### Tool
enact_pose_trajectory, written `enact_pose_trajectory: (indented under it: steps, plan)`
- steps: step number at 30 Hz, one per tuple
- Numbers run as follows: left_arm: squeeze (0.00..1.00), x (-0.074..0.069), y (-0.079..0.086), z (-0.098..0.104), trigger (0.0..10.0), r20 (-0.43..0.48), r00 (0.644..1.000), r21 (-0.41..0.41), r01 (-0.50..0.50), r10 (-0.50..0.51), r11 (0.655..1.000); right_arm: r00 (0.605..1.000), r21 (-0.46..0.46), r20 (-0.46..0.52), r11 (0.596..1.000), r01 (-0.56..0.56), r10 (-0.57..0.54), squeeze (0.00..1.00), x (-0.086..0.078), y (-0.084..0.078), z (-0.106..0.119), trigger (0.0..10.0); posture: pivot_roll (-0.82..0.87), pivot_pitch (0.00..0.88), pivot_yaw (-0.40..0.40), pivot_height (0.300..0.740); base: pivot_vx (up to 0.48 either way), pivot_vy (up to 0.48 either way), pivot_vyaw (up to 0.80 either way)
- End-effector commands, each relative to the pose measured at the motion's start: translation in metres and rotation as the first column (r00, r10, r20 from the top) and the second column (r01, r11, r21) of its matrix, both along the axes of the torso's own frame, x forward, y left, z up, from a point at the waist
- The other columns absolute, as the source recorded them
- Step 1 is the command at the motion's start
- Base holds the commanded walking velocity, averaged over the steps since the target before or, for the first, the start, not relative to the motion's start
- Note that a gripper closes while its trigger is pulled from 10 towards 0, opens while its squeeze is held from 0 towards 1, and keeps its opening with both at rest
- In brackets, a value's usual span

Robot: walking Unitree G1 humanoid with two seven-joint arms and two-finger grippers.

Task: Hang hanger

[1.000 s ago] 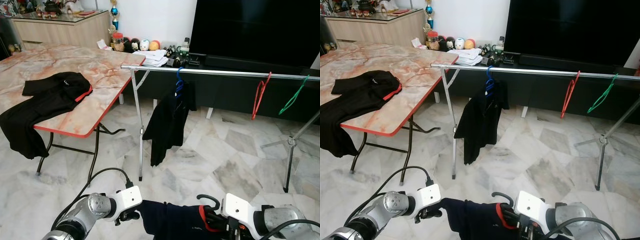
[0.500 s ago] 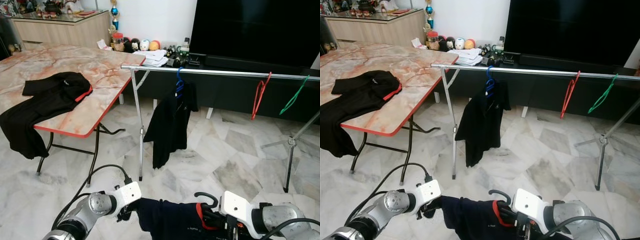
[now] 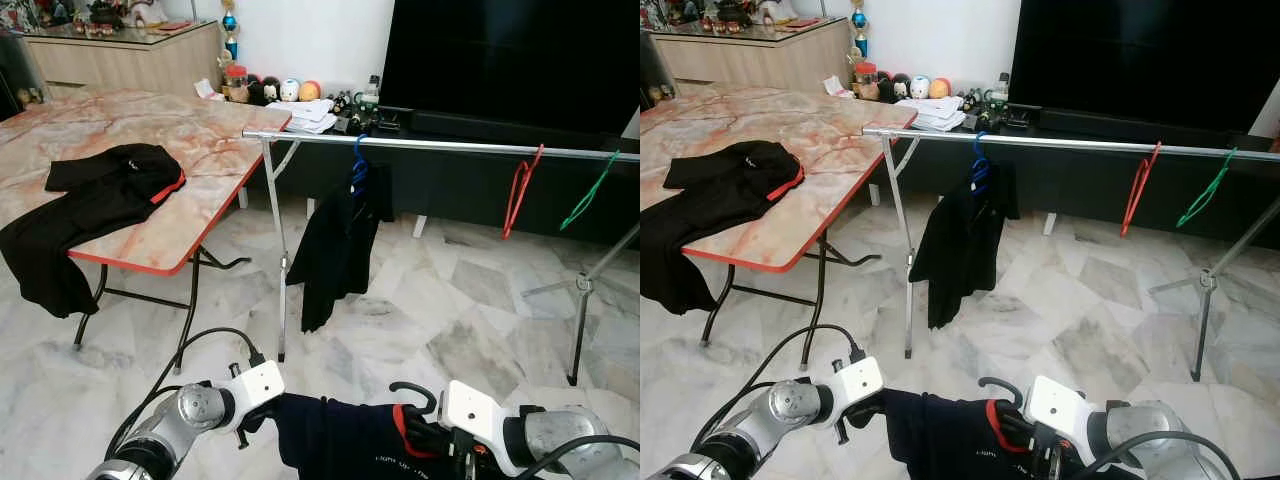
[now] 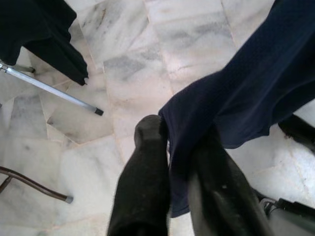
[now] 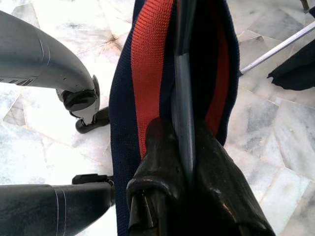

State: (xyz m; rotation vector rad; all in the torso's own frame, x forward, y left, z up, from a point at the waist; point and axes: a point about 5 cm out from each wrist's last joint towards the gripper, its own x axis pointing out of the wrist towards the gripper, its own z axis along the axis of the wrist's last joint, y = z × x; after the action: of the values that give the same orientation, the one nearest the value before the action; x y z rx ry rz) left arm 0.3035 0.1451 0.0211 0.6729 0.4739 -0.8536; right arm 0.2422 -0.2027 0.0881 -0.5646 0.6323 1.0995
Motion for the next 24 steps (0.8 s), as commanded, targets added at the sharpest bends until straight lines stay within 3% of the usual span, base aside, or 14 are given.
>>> enact_pose_trajectory:
  steps: [1,5,12,16,17,18,21,24]
  plan:
    - [0.0,0.005,-0.004,0.007,0.0,0.028,1.0,-0.023,0.014,-0.013,1.0,0.999,0.025,0.047,1.0,-0.008,0.007,0.0,0.005,0.004,0.011,10.0,0.01,0.004,-0.018,0.74,0.0,0.0,0.0]
    - [0.0,0.007,-0.005,0.011,0.0,0.037,0.999,-0.064,0.004,-0.002,0.998,0.999,0.025,0.047,1.0,-0.003,0.002,0.0,0.006,0.004,0.01,10.0,0.01,0.005,-0.017,0.74,0.0,0.0,0.0]
    - [0.0,0.006,-0.005,0.01,0.0,0.035,0.999,-0.067,0.008,-0.006,0.998,0.999,0.014,0.048,1.0,0.006,-0.006,0.0,0.007,0.004,0.007,10.0,0.01,0.005,-0.017,0.74,0.0,0.0,0.0]
    - [0.0,0.013,0.002,0.019,0.0,0.09,0.993,-0.118,-0.068,0.078,0.991,0.998,-0.009,0.032,0.999,0.052,-0.051,0.0,0.007,-0.001,-0.002,10.0,0.01,0.004,-0.018,0.74,0.0,0.0,0.0]
    - [0.0,0.021,0.007,0.03,0.0,0.105,0.98,-0.224,-0.144,0.171,0.964,0.996,-0.039,0.023,0.995,0.09,-0.089,0.0,0.007,-0.007,-0.008,10.0,0.01,0.004,-0.018,0.74,0.0,0.0,0.0]
    - [0.0,0.021,0.007,0.03,0.0,0.105,0.98,-0.224,-0.144,0.171,0.964,0.996,-0.039,0.023,0.995,0.09,-0.089,0.0,0.007,-0.007,-0.008,10.0,0.01,0.004,-0.018,0.74,0.0,0.0,0.0]
    - [0.0,0.03,0.023,0.045,0.0,0.107,0.949,-0.355,-0.243,0.297,0.903,0.987,-0.089,0.013,0.983,0.16,-0.16,0.0,0.007,-0.02,-0.019,10.0,0.02,0.007,-0.019,0.74,0.0,0.0,0.0]
    - [0.0,0.031,0.042,0.051,0.0,0.116,0.935,-0.351,-0.277,0.335,0.895,0.98,-0.123,0.006,0.973,0.197,-0.198,0.0,0.005,-0.029,-0.024,10.0,0.01,0.008,-0.019,0.74,0.0,0.0,0.0]
